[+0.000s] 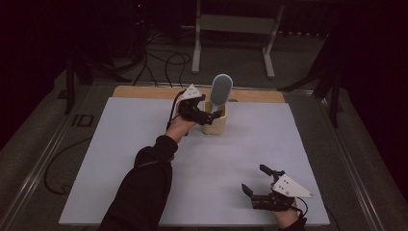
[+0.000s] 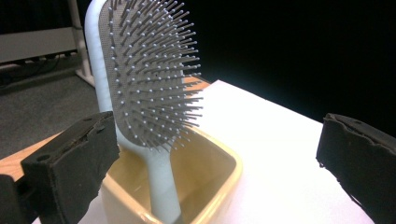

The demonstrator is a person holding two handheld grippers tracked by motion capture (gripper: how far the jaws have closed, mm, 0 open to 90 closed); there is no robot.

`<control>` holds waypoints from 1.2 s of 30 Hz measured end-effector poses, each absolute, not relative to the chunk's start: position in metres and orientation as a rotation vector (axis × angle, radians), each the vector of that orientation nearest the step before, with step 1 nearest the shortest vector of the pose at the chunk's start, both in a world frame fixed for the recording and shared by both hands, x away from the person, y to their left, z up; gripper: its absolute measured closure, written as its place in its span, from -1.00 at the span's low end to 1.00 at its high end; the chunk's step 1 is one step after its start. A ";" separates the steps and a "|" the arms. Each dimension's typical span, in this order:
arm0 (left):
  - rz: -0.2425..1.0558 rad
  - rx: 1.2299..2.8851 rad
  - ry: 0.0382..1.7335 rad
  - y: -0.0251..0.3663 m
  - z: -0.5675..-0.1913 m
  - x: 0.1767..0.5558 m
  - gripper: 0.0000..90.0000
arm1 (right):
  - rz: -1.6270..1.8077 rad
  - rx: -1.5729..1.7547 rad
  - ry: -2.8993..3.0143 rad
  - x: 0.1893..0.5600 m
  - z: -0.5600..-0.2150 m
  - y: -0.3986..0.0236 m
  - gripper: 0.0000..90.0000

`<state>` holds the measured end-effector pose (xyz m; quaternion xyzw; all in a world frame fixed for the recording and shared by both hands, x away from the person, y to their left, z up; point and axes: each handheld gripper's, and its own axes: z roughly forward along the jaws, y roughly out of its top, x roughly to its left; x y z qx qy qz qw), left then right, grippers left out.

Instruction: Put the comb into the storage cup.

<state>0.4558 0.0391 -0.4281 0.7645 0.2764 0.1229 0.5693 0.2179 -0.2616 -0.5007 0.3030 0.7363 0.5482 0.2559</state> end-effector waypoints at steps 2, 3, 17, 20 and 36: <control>0.276 1.799 0.645 0.041 -0.427 0.455 -1.00 | 1.489 0.825 1.996 0.218 -0.501 -0.261 -0.80; 0.273 1.807 0.639 0.043 -0.425 0.453 -1.00 | 1.484 0.823 1.997 0.218 -0.501 -0.262 -0.80; 0.250 1.850 0.617 0.060 -0.415 0.442 -1.00 | 1.488 0.827 1.997 0.219 -0.501 -0.261 -0.80; 0.246 1.852 0.617 0.066 -0.414 0.439 -1.00 | 1.486 0.822 2.002 0.219 -0.501 -0.261 -0.80; 0.269 1.861 0.663 0.112 -0.412 0.420 -1.00 | 1.479 0.814 2.002 0.220 -0.501 -0.259 -0.80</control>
